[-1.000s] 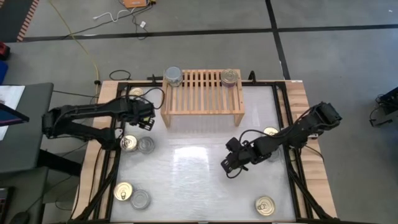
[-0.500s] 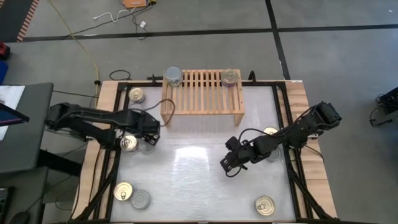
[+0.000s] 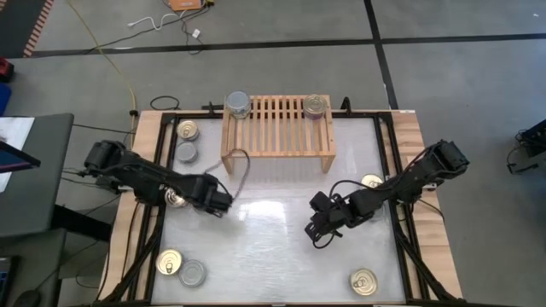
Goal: Stack canned seafood by type on shelf
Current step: Move the green tuna can to the center of the table
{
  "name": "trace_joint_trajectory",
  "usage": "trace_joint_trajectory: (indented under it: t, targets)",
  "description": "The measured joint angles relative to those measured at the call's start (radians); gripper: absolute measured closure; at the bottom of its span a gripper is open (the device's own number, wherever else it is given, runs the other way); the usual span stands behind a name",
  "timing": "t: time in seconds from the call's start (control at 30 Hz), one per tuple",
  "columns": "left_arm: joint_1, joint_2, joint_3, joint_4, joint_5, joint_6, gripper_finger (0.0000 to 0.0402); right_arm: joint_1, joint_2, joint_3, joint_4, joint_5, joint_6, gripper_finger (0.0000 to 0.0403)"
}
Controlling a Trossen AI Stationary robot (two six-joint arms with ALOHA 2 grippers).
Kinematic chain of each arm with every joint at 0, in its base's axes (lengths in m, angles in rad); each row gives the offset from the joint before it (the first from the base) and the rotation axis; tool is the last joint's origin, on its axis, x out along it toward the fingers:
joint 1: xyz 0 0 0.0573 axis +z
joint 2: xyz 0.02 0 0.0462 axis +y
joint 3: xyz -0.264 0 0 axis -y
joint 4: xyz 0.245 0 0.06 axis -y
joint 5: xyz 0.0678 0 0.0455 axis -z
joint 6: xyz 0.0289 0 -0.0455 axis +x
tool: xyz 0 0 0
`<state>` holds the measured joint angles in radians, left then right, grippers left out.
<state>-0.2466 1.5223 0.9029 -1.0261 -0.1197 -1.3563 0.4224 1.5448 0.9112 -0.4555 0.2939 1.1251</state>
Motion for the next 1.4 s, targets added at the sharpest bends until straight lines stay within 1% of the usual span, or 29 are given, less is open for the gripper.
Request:
trace_joint_trajectory:
  t: [0.1, 0.17, 0.3, 0.4, 0.47, 0.53, 0.63, 0.7, 0.8, 0.83, 0.87, 0.93, 1.03, 1.13, 1.27, 1.33, 1.4]
  targets:
    - [-0.034, 0.047, 0.086, 0.047, -0.008, -0.017, 0.0187, 0.014, 0.0, 0.0, -0.002, 0.0, -0.014, 0.0372]
    - [-0.046, 0.083, 0.148, 0.078, -0.025, -0.001, 0.0187, 0.024, 0.0, 0.0, -0.003, -0.001, -0.033, 0.0372]
    - [-0.057, 0.169, 0.263, 0.232, -0.036, 0.083, 0.0187, 0.039, 0.0, 0.0, -0.004, -0.002, -0.061, 0.0372]
    - [-0.061, 0.243, 0.375, 0.227, -0.045, 0.138, 0.0187, 0.051, 0.0, 0.0, -0.007, -0.002, -0.063, 0.0372]
    - [-0.065, 0.267, 0.449, 0.173, -0.087, 0.146, 0.0187, 0.06, 0.0, 0.0, -0.017, -0.003, -0.064, 0.0372]
    - [-0.068, 0.269, 0.511, 0.072, -0.155, 0.111, 0.0187, 0.071, 0.0, 0.0, -0.022, -0.003, -0.064, 0.0372]
    - [-0.075, 0.245, 0.573, -0.15, -0.253, 0.003, 0.0187, 0.087, 0.0, 0.0, -0.033, -0.004, -0.064, 0.0372]
    - [-0.078, 0.222, 0.591, -0.304, -0.279, -0.075, 0.0187, 0.098, 0.0, 0.0, -0.032, -0.004, -0.064, 0.0372]
    - [-0.086, 0.207, 0.592, -0.499, -0.279, -0.168, 0.0187, 0.11, 0.0, 0.0, -0.033, -0.004, -0.063, 0.0372]
    - [-0.089, 0.207, 0.588, -0.541, -0.279, -0.186, 0.0187, 0.113, 0.0, 0.0, -0.033, -0.004, -0.063, 0.0372]
    - [-0.091, 0.207, 0.578, -0.547, -0.278, -0.193, 0.0187, 0.116, 0.0, 0.0, -0.032, -0.004, -0.063, 0.0372]
    - [-0.092, 0.206, 0.539, -0.519, -0.275, -0.176, 0.0187, 0.122, 0.0, 0.0, -0.03, -0.004, -0.063, 0.0372]
    - [-0.085, 0.213, 0.451, -0.48, -0.217, -0.174, 0.0187, 0.121, 0.0, 0.0, -0.03, -0.004, -0.06, 0.0372]
    - [-0.082, 0.213, 0.355, -0.477, -0.163, -0.241, 0.0187, 0.121, 0.0, 0.0, -0.028, -0.004, -0.052, 0.0372]
    - [-0.1, 0.191, 0.279, -0.464, -0.131, -0.29, 0.0187, 0.12, 0.0, 0.0, -0.024, -0.004, -0.052, 0.0372]
    - [-0.101, 0.187, 0.247, -0.419, -0.111, -0.273, 0.0187, 0.119, 0.0, 0.0, -0.019, -0.004, -0.052, 0.0372]
    - [-0.1, 0.186, 0.216, -0.34, -0.102, -0.246, 0.0187, 0.114, 0.0, 0.0, -0.016, -0.004, -0.052, 0.0372]
